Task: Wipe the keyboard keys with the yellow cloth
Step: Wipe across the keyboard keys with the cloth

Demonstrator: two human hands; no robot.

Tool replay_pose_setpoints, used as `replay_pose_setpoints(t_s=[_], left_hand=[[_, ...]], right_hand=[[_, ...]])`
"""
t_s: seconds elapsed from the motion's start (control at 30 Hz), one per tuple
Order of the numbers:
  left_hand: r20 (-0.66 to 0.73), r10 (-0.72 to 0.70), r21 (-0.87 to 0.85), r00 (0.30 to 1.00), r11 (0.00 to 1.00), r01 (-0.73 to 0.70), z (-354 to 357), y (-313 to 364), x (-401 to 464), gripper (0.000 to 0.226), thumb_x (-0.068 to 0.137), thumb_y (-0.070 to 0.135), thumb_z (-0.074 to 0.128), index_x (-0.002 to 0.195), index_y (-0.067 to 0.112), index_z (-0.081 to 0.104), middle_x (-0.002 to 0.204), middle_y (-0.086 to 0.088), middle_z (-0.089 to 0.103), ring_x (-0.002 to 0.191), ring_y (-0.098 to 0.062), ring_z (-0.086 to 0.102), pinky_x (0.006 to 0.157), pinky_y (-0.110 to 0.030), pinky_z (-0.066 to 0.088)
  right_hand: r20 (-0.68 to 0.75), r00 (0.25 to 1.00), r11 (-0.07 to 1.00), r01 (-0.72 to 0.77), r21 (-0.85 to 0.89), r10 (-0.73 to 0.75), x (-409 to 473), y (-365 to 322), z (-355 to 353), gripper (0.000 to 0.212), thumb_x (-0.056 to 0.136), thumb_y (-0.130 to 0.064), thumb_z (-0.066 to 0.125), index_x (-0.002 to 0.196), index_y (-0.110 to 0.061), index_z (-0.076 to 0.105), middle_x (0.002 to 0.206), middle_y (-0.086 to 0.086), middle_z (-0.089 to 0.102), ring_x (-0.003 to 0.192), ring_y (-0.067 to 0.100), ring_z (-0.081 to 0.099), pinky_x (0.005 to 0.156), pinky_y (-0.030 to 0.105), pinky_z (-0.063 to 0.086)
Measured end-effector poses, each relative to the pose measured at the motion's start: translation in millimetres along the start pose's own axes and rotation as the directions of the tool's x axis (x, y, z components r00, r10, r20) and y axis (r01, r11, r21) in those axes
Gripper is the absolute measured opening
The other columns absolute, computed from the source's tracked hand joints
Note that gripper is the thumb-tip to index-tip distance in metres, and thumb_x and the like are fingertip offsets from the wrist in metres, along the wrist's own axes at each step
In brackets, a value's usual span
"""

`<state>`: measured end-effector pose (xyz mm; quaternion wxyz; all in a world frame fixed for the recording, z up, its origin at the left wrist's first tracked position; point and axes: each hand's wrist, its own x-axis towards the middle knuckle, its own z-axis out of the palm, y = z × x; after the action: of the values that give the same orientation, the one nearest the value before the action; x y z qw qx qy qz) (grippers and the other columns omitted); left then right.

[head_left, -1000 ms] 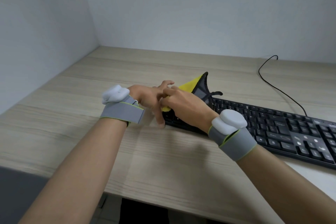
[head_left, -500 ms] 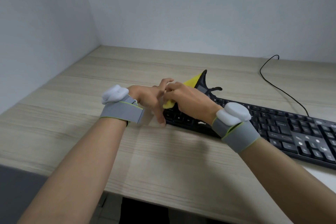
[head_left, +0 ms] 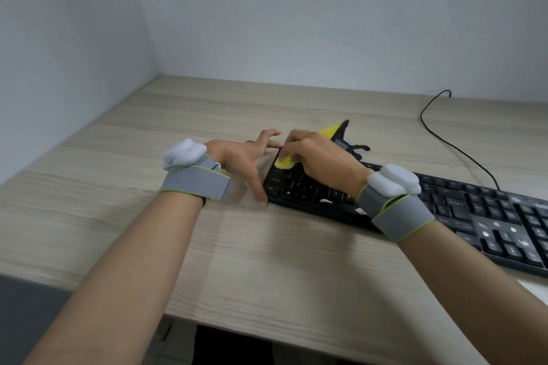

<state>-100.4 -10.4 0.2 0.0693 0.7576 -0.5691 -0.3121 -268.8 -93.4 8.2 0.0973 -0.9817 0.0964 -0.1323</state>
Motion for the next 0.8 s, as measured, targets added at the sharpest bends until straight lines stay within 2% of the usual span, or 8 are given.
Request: replay_pose_setpoints(t_s=[0.13, 0.23, 0.33, 0.4, 0.63, 0.8], left_hand=[[0.004, 0.003, -0.015, 1.000, 1.000, -0.003, 0.2, 2.2, -1.0, 0.144, 0.050, 0.026, 0.094, 0.147, 0.032, -0.013, 0.153, 0.017, 0.019, 0.141, -0.012, 0.015, 0.112, -0.030, 0.020], [0.003, 0.008, 0.010, 1.000, 1.000, -0.008, 0.7, 2.4, -0.9, 0.144, 0.050, 0.026, 0.094, 0.147, 0.031, -0.012, 0.152, 0.018, 0.021, 0.141, -0.013, 0.019, 0.114, -0.034, 0.023], [-0.009, 0.006, 0.026, 1.000, 1.000, -0.006, 1.0, 1.8, -0.7, 0.144, 0.049, 0.026, 0.094, 0.148, 0.030, -0.011, 0.152, 0.015, 0.021, 0.140, -0.013, 0.021, 0.113, -0.032, 0.024], [-0.006, 0.003, 0.026, 1.000, 1.000, -0.003, 0.2, 2.5, -1.1, 0.143, 0.050, 0.027, 0.094, 0.148, 0.030, -0.011, 0.152, 0.016, 0.020, 0.139, -0.013, 0.021, 0.112, -0.030, 0.024], [-0.001, -0.007, 0.066, 1.000, 0.998, 0.007, -1.4, 9.5, -4.9, 0.139, 0.053, 0.027, 0.092, 0.148, 0.030, -0.010, 0.155, 0.015, 0.019, 0.141, -0.016, 0.016, 0.116, -0.039, 0.020], [-0.004, -0.001, 0.077, 1.000, 0.997, 0.001, 0.0, 9.3, -3.4, 0.140, 0.052, 0.026, 0.093, 0.148, 0.028, -0.008, 0.153, 0.015, 0.021, 0.139, -0.015, 0.019, 0.114, -0.032, 0.021]], right_hand=[[-0.049, 0.998, 0.998, -0.041, 0.044, 0.043, -2.6, -0.1, 5.5, 0.044, 0.080, 0.017, 0.041, 0.107, -0.008, 0.064, 0.115, 0.012, 0.057, 0.094, 0.030, 0.061, 0.083, 0.043, 0.051], [-0.045, 0.999, 0.994, 0.030, 0.105, -0.025, -16.6, -13.6, 11.1, 0.043, 0.078, 0.019, 0.043, 0.104, -0.007, 0.066, 0.112, 0.014, 0.059, 0.092, 0.032, 0.061, 0.079, 0.044, 0.052], [-0.026, 0.992, 0.977, 0.123, 0.177, -0.121, -34.1, -24.1, 10.0, 0.040, 0.079, 0.017, 0.046, 0.101, -0.007, 0.068, 0.108, 0.012, 0.062, 0.090, 0.029, 0.061, 0.077, 0.042, 0.052], [-0.012, 0.991, 0.971, 0.134, 0.197, -0.135, -36.2, -24.1, 4.5, 0.039, 0.079, 0.018, 0.046, 0.101, -0.005, 0.068, 0.109, 0.012, 0.062, 0.092, 0.029, 0.061, 0.079, 0.041, 0.053], [0.006, 1.000, 0.997, -0.003, 0.077, 0.002, -19.1, -10.3, -4.5, 0.033, 0.087, 0.010, 0.046, 0.108, -0.007, 0.065, 0.115, 0.013, 0.058, 0.097, 0.029, 0.061, 0.083, 0.041, 0.050], [-0.008, 0.999, 0.990, 0.048, 0.130, -0.048, -43.3, -28.6, 0.4, 0.039, 0.081, 0.016, 0.046, 0.107, -0.007, 0.065, 0.112, 0.011, 0.059, 0.094, 0.028, 0.061, 0.081, 0.038, 0.053]])
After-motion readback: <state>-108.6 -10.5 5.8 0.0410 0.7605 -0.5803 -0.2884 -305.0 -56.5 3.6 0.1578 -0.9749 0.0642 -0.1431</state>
